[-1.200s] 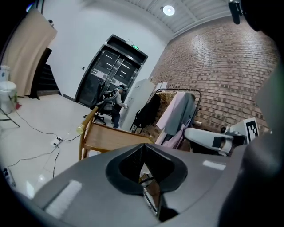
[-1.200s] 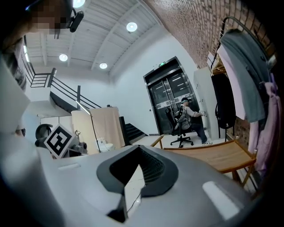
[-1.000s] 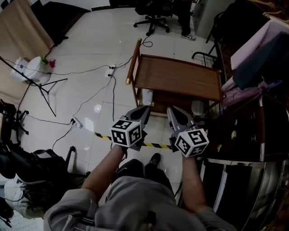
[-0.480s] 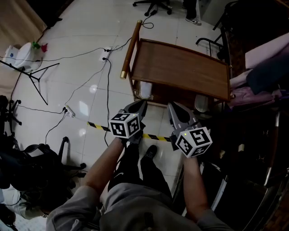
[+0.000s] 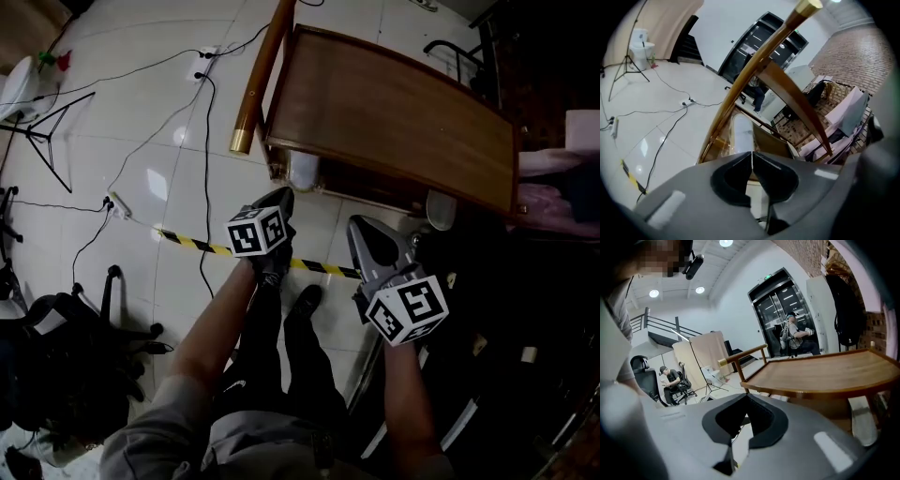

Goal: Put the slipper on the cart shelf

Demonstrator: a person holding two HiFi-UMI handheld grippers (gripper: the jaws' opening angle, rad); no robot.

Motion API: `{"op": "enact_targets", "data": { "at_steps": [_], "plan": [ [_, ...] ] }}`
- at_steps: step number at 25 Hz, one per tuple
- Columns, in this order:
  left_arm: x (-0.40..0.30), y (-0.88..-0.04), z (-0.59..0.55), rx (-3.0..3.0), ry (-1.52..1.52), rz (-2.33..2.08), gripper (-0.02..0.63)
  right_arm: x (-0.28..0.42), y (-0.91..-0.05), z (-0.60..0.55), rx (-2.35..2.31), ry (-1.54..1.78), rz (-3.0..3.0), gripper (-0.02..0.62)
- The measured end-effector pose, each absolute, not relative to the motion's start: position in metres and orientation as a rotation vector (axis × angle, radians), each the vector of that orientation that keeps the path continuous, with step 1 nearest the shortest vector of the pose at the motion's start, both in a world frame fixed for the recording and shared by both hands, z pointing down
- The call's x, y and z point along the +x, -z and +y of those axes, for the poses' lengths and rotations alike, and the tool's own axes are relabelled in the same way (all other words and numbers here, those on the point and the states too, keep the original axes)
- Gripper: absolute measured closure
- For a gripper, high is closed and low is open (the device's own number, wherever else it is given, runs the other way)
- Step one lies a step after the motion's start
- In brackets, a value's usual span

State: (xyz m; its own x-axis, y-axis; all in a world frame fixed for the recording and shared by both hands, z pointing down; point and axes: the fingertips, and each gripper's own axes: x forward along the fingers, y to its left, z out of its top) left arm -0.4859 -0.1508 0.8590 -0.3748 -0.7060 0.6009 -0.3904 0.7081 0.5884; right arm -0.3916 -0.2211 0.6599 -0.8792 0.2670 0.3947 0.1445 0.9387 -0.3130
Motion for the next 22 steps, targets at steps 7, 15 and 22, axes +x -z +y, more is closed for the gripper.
{"op": "enact_targets", "data": {
  "at_steps": [7,15,22],
  "plan": [
    [-0.498,-0.905,-0.156,0.793,0.628,-1.929,0.36,-0.383,-0.708,-0.21,-0.307,-0.432,-2.549,0.595],
    [-0.509,-0.933,-0.184,0.791,0.703,-1.854,0.29,-0.383,-0.723,-0.215,-0.282,-0.44,-2.525,0.595],
    [-0.517,-0.935,-0.19,0.765,0.649,-1.874,0.467,-0.382,-0.725,-0.233,-0.226,-0.438,-2.52,0.595]
  ]
}}
